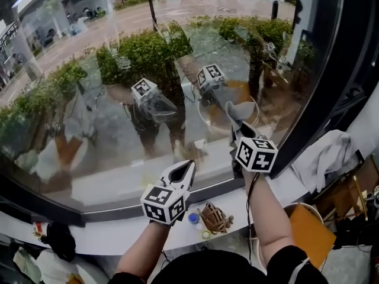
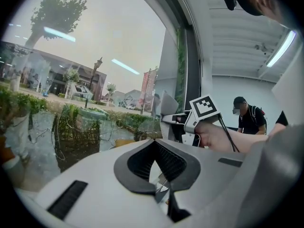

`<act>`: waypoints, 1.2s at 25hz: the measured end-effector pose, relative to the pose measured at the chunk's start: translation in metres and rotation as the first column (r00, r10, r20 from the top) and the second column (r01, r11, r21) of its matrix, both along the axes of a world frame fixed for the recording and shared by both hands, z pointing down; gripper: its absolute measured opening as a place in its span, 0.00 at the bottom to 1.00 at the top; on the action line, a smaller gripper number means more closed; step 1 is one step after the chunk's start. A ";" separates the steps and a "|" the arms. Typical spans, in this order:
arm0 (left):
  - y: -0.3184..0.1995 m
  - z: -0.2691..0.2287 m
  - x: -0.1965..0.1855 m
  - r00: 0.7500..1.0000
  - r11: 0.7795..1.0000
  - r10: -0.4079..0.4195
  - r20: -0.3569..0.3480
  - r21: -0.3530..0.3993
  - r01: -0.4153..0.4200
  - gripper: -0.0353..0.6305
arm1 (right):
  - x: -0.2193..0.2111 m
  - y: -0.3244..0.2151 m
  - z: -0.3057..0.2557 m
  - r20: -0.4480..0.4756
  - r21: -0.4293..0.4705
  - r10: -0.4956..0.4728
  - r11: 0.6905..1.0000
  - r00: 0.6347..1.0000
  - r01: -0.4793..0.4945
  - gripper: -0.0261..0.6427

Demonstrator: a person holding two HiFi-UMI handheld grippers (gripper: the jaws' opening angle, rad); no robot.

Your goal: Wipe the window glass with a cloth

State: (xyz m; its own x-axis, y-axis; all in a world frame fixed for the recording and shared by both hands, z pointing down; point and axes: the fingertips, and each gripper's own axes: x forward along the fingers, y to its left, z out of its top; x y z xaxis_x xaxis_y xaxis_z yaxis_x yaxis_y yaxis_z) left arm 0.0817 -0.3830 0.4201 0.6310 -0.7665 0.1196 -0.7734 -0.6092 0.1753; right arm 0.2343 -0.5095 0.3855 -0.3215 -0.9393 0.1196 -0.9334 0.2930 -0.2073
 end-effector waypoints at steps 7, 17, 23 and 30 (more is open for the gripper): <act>0.007 0.005 0.001 1.000 1.000 -0.023 0.002 -0.002 0.023 0.05 | 0.007 0.003 0.005 0.003 0.001 -0.008 1.000 1.000 0.008 0.10; 0.028 0.013 0.004 1.000 1.000 -0.015 0.015 -0.016 0.016 0.05 | 0.006 0.037 0.014 -0.024 0.026 0.002 1.000 1.000 -0.001 0.10; 0.047 0.015 0.007 1.000 1.000 -0.014 0.025 -0.005 0.014 0.05 | 0.014 0.063 0.022 -0.012 0.031 0.008 0.999 1.000 -0.007 0.10; 0.075 -0.002 -0.035 1.000 1.000 0.015 0.017 0.018 -0.016 0.05 | -0.021 0.098 -0.005 -0.008 0.065 0.040 0.997 0.999 -0.040 0.10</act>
